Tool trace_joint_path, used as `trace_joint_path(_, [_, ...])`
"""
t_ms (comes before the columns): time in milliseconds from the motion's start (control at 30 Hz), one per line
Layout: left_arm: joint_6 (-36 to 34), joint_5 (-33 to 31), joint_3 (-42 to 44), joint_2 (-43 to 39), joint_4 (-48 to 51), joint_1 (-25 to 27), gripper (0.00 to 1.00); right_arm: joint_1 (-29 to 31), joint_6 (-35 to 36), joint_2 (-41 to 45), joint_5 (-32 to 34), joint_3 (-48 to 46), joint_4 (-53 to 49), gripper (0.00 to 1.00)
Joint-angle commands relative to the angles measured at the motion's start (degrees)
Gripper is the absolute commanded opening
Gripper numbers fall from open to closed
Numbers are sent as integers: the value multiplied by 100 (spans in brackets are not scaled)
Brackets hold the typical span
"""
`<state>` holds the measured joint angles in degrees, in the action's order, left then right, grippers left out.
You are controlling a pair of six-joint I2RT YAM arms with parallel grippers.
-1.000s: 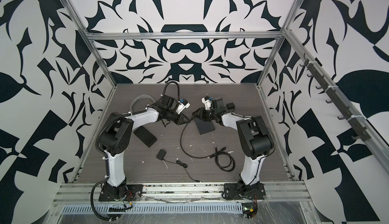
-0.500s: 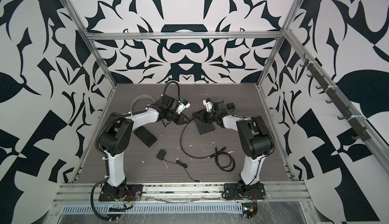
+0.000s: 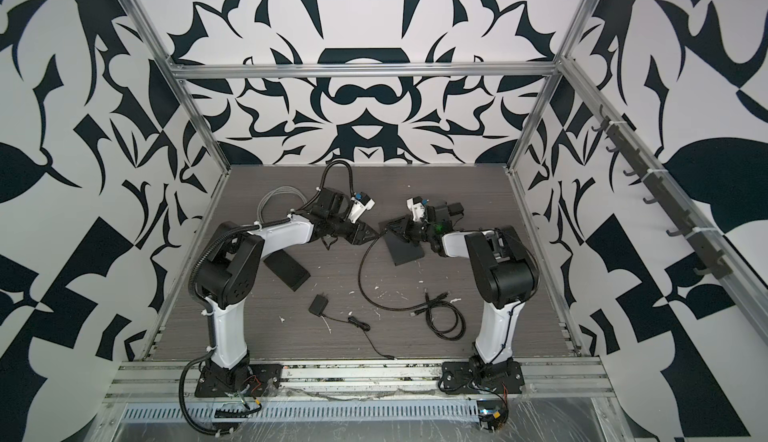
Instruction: Insert the plug into the switch port
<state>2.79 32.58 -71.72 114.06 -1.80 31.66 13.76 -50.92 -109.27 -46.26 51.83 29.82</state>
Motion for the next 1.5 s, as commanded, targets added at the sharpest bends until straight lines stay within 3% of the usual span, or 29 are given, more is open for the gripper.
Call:
trace_joint_path(0, [185, -234, 386, -122, -804, 116, 42, -68, -480, -182, -245, 30, 790, 5])
trace_joint_path(367, [709, -374, 728, 426, -2207, 200, 41, -82, -576, -261, -305, -5, 900, 4])
trace_joint_path(1033, [971, -243, 1053, 531, -2997, 143, 12, -88, -515, -279, -316, 7, 870, 6])
trace_joint_path(1200, [775, -165, 1042, 426, -2611, 28, 5, -102, -87, -106, -202, 50, 378, 21])
trace_joint_path(1467, [269, -198, 971, 284, -1610, -46, 2, -140, 1606, 638, 853, 409, -1967, 39])
